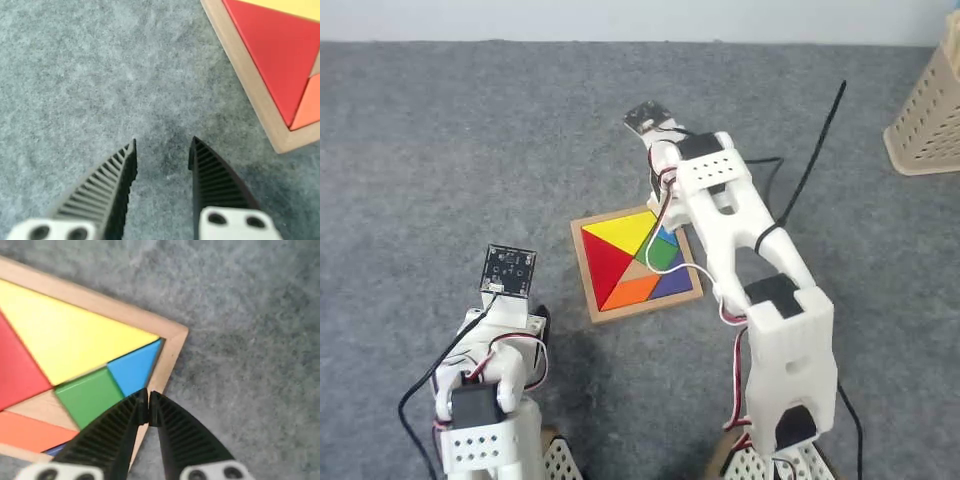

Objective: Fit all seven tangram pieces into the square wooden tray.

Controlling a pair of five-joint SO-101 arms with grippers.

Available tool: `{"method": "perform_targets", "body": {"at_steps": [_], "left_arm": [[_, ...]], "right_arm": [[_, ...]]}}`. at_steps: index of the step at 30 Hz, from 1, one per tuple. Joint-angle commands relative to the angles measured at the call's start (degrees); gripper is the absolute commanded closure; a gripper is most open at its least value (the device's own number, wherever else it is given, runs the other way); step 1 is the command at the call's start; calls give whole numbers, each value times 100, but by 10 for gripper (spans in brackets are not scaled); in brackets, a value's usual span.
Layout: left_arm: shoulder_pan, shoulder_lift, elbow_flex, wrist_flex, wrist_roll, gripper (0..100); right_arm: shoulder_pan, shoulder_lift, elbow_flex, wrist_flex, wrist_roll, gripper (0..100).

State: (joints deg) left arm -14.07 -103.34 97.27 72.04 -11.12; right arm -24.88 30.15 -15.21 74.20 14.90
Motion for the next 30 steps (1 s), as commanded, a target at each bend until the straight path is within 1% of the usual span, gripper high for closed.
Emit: {"method": "perform_targets", "body": {"at_steps": [1, 7, 10, 14, 19, 22, 23, 27, 30], "left_arm": [[9, -35, -66, 26, -26, 832], [9, -35, -66, 26, -26, 832], [9, -35, -66, 26, -26, 832], [9, -35, -66, 26, -26, 832], [9, -35, -66, 26, -26, 832], [9, -35, -66, 26, -26, 832], [9, -35, -66, 26, -26, 832], [9, -35, -66, 26, -26, 832], [9, -35, -66, 26, -26, 832]], "right_arm": [[-215, -585, 149, 66, -79, 992], [-673, -831, 677, 66, -88, 992], [-857, -866, 1099, -242, -88, 992], [-848, -840, 1398, -787, -44, 992], [-848, -840, 1424, -963, -70, 992], [-831, -989, 1407, -796, -88, 992], [-787, -1130, 1415, -752, -114, 992], [-629, -1956, 1811, -752, -607, 992], [-576, -2756, 2497, -998, -615, 992]]}}
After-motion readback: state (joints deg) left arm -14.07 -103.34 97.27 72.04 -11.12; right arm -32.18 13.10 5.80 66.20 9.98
